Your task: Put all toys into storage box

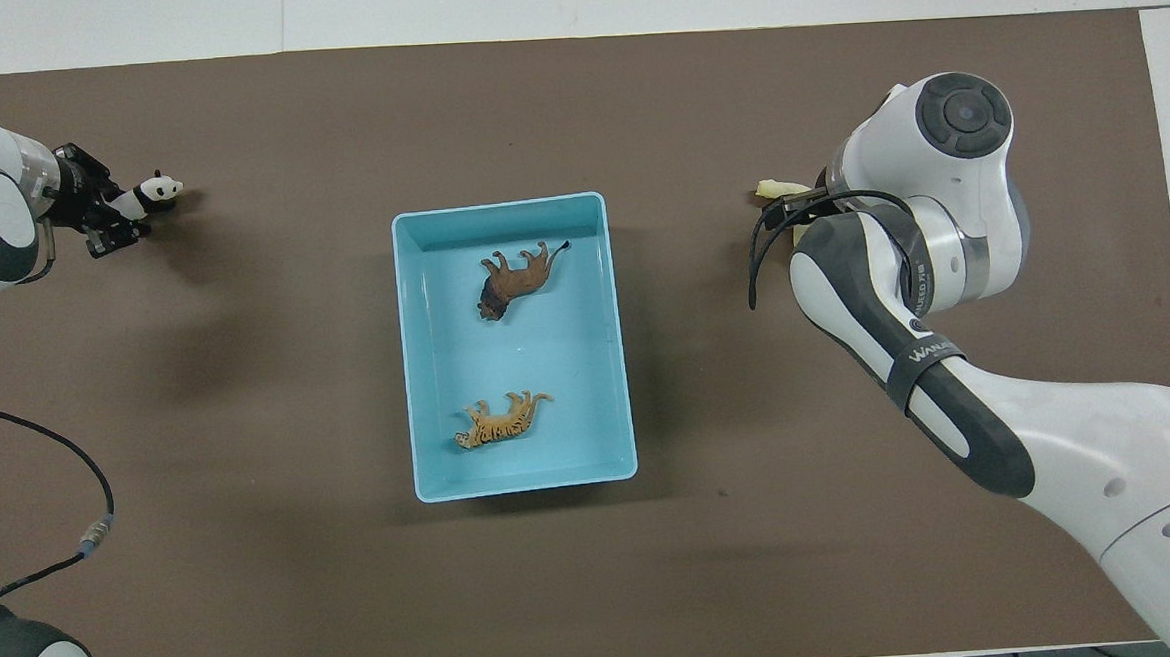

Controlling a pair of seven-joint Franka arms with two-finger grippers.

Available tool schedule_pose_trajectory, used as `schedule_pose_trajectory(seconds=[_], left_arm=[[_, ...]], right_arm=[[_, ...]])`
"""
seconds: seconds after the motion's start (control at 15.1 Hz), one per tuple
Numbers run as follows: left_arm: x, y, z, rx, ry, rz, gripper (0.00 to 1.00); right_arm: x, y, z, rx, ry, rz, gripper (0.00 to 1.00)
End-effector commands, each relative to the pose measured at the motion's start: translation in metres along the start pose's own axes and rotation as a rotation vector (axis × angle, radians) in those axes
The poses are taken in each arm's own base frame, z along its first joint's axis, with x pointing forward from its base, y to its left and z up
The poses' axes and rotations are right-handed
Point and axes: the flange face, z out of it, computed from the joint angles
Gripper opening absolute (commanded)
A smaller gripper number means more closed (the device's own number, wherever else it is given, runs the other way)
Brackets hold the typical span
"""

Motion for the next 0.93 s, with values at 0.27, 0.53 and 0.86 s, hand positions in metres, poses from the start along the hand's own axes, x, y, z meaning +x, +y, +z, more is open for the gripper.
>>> schedule_pose_trajectory(seconds=[0.27,0.53,0.86], left_arm=[[-0.119,-0.054,-0.148,0.032,-0.109,0.154,0.0],[-0.247,-0.132,-0.177,0.085,-0.152,0.311,0.0],[-0.326,-0.248,-0.123,0.085,-0.155,0.495,0.02]], right_arm=[[-0.02,0.005,0.007,-0.002,0.01,-0.021,0.0],[-0.018,0.005,0.003,-0.002,0.01,-0.015,0.0],[-0.006,0.004,-0.018,0.0,0.007,0.037,0.0]])
